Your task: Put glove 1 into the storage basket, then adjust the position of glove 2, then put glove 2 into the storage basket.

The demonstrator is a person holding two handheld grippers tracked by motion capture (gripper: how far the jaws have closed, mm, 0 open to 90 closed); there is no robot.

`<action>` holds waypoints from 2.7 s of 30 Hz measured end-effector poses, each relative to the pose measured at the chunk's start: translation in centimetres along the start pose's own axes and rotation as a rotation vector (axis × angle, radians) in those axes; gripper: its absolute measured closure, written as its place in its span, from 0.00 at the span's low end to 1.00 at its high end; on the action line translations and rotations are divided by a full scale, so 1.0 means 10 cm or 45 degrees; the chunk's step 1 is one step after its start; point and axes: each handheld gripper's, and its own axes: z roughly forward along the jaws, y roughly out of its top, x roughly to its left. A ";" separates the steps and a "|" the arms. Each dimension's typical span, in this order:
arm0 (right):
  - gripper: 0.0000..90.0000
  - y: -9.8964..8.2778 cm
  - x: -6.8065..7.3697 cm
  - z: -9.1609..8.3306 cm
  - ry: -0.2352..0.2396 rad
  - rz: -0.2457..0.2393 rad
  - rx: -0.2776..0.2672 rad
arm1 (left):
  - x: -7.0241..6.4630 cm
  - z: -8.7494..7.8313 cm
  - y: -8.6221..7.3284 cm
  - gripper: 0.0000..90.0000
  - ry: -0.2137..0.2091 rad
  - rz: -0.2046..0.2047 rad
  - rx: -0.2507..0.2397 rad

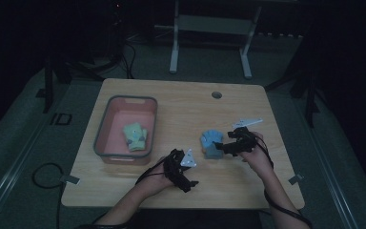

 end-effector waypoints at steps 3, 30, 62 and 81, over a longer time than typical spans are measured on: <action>0.15 -0.02 -0.01 0.00 -0.015 -0.013 -0.007 | 0.00 0.00 0.00 0.05 0.007 0.008 0.008; 0.16 -0.13 -0.26 -0.24 -0.005 0.085 -0.065 | 0.04 0.04 0.28 0.06 0.038 0.100 -0.058; 0.34 0.04 -0.36 0.60 -0.071 0.196 0.160 | 0.31 0.78 0.71 0.76 0.131 0.375 0.024; 0.88 0.07 -0.31 0.59 0.220 0.296 0.119 | 0.40 0.56 0.73 0.84 0.064 0.317 0.047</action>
